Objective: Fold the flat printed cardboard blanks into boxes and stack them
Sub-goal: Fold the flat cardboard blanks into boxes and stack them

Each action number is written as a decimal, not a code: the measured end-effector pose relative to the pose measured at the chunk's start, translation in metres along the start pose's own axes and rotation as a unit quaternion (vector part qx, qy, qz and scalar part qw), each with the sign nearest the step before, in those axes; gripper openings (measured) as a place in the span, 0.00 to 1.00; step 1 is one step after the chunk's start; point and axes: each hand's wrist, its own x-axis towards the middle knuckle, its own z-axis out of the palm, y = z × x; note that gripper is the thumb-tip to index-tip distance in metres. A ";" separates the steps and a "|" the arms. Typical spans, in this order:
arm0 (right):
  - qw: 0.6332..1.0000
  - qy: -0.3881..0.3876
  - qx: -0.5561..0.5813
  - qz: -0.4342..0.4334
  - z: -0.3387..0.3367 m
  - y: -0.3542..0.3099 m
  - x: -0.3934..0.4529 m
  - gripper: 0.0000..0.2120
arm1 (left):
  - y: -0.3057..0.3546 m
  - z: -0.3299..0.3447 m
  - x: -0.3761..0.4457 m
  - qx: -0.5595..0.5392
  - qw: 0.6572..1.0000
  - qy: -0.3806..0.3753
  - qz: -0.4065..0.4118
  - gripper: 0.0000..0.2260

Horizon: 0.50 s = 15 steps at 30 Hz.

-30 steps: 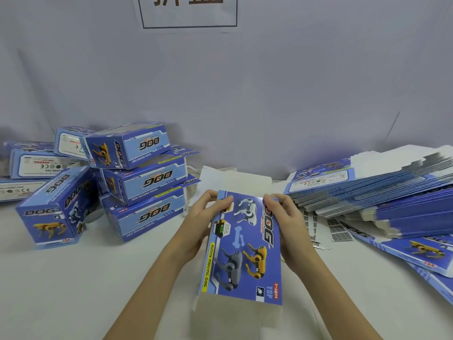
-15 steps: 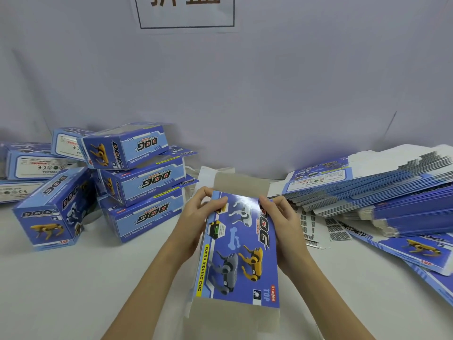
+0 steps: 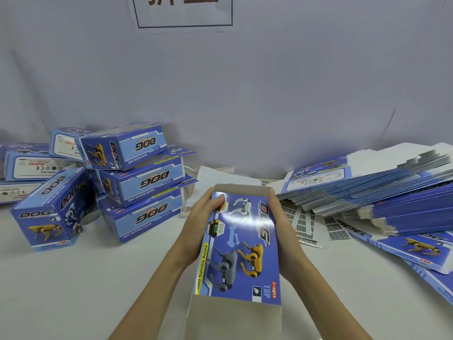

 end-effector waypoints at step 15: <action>0.996 0.003 -0.086 -0.037 0.005 -0.003 -0.003 0.34 | 0.013 0.006 -0.005 -0.121 0.985 0.005 -0.122 0.21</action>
